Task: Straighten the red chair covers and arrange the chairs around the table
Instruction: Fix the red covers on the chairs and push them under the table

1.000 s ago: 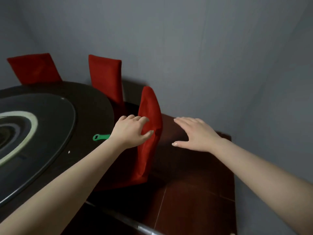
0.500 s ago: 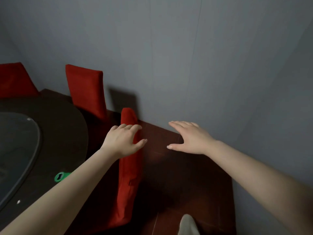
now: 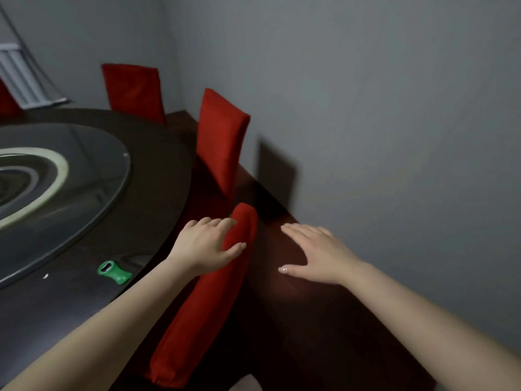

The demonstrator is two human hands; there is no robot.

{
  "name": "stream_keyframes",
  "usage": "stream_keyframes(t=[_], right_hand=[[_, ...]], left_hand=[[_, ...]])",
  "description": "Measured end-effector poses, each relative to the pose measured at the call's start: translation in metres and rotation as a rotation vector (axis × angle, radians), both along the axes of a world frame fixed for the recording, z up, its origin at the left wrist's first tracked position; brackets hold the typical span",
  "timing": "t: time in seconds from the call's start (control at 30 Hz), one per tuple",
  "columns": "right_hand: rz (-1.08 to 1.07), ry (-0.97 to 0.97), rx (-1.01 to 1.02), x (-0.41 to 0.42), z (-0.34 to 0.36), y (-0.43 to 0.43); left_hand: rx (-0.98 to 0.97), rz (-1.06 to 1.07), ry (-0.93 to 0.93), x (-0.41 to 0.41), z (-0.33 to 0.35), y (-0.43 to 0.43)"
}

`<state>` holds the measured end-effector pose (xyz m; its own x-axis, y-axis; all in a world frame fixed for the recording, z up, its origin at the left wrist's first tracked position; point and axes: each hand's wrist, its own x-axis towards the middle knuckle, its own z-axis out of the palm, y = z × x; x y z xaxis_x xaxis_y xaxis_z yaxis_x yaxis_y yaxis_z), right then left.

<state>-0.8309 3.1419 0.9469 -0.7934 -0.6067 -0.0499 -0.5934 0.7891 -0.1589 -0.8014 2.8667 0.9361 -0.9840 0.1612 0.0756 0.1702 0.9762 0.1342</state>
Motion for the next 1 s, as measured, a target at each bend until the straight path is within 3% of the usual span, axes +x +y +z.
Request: stream_keyframes(t=[0.53,0.77,1.0], right_hand=[[0.492,0.031,0.016,-0.208,-0.013,-0.136],[0.813,-0.04,0.083,-0.233,-0.041,-0.206],[1.146,-0.059,0.117,-0.221,-0.055,-0.224]], left_hand=[[-0.03,0.363,-0.032,-0.106,-0.004,-0.08],[-0.043,0.753,-0.14,-0.039,-0.027,-0.107],[0.07,1.192,-0.203,0.035,-0.058,-0.032]])
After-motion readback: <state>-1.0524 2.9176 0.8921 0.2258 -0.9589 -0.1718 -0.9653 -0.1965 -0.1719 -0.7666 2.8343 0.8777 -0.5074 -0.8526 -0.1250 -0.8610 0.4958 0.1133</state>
